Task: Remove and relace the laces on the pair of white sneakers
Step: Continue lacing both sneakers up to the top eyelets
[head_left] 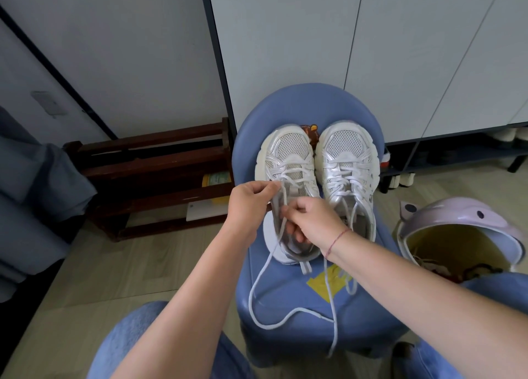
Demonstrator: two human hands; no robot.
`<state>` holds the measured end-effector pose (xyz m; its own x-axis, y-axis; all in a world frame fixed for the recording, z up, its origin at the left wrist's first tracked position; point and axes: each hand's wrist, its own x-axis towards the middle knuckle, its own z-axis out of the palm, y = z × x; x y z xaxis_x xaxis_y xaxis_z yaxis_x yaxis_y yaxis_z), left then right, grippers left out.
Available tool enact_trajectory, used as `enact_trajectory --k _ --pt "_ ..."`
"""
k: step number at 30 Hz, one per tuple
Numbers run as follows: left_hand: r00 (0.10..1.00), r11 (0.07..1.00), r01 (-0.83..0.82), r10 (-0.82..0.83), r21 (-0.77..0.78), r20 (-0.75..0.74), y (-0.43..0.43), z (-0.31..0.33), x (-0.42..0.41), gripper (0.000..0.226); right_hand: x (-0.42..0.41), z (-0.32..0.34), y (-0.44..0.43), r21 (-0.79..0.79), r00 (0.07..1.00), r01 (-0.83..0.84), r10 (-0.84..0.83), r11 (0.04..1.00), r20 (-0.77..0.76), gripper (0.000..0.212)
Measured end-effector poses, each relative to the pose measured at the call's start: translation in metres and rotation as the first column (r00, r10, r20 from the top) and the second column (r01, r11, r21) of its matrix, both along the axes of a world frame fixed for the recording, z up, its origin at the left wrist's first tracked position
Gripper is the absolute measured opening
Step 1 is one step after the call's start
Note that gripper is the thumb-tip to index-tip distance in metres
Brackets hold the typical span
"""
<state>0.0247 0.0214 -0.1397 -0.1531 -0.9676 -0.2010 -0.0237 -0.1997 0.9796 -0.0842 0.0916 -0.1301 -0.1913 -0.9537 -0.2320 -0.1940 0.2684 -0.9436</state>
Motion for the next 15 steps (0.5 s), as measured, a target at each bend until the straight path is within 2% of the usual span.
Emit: enact_trajectory --k 2,8,15 --pt "1.000 1.000 -0.001 0.001 -0.006 0.010 0.000 0.000 -0.001 0.016 0.000 0.003 0.002 0.000 0.999 -0.039 0.039 0.999 -0.004 0.029" --pt "1.000 1.000 -0.003 0.003 -0.015 0.025 0.000 0.000 0.000 0.016 0.001 0.002 0.024 0.159 0.949 -0.314 0.312 0.936 0.036 0.022" --pt "0.998 1.000 0.015 -0.013 -0.027 0.055 0.006 0.005 -0.001 0.014 -0.017 0.023 0.034 0.125 0.900 -0.432 0.417 0.893 0.130 0.024"
